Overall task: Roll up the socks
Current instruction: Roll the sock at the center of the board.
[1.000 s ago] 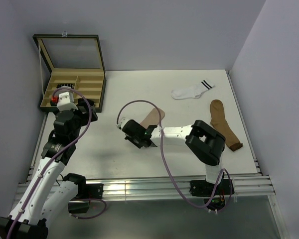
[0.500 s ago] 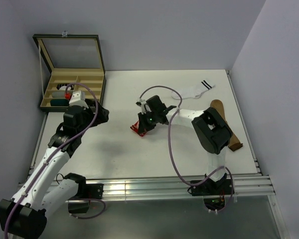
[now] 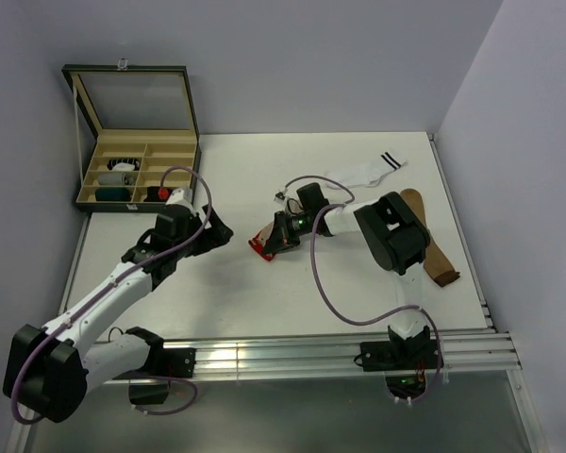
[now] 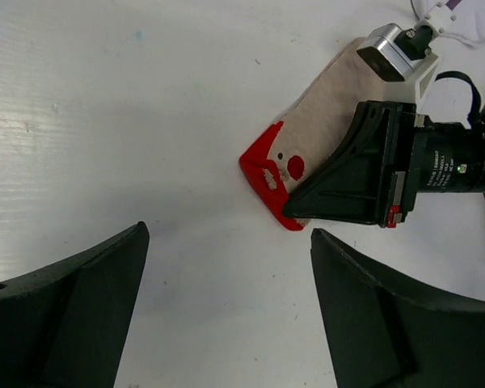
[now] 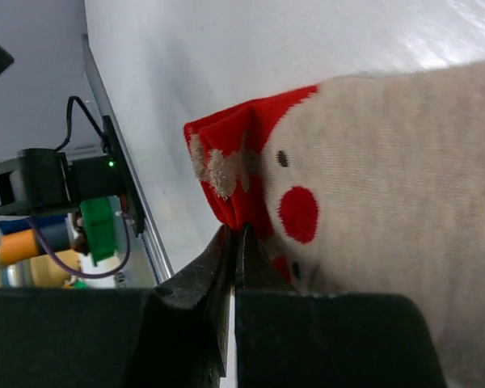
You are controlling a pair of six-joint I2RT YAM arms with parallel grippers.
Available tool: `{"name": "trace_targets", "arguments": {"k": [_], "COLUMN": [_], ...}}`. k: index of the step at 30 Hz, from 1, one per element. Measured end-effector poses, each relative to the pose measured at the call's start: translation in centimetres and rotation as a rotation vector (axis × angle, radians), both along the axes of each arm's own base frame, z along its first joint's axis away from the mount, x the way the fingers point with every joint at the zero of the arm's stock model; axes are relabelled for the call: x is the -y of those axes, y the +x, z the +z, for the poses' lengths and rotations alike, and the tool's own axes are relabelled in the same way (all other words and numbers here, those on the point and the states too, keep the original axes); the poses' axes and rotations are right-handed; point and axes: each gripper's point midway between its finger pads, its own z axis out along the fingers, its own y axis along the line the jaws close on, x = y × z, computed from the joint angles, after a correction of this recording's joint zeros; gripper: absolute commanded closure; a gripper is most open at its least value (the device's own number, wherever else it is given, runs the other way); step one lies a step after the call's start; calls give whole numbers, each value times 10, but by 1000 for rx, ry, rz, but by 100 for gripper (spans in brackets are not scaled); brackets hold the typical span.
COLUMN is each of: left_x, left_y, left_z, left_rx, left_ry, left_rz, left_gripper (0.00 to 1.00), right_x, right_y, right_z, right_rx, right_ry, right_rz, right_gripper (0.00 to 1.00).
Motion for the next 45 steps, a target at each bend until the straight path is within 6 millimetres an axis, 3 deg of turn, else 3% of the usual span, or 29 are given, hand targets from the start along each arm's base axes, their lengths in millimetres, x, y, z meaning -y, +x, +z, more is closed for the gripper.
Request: {"name": "trace_targets", "arguments": {"k": [7,13,17,26,35,45], "left_x": [15,28,37,65,74,81], "left_y": [3,-6,-7,8,16,26], "left_z": [-23,-72,-86,-97,-110,-108], "left_rx": [-60,-200,-243,-262,-289,-270], "left_ry": [-5,56,74,91,116,123], "left_rz": [-19,-67,-92,-138,-144,-138], "left_gripper": [28,45,48,55,57,58], "right_x": [4,9,9,8,8,8], "right_y": [3,7,7,7,8,8], "right_z": [-11,-11,-11,-12,-12,-12], "right_rx": [-122,-158,-168,-181,-190,-197], "right_ry": [50,57,56,57,54,50], "right_rz": [-30,-53,-56,-54,-54,-54], "right_gripper": [100,100,100,100,99,99]}}
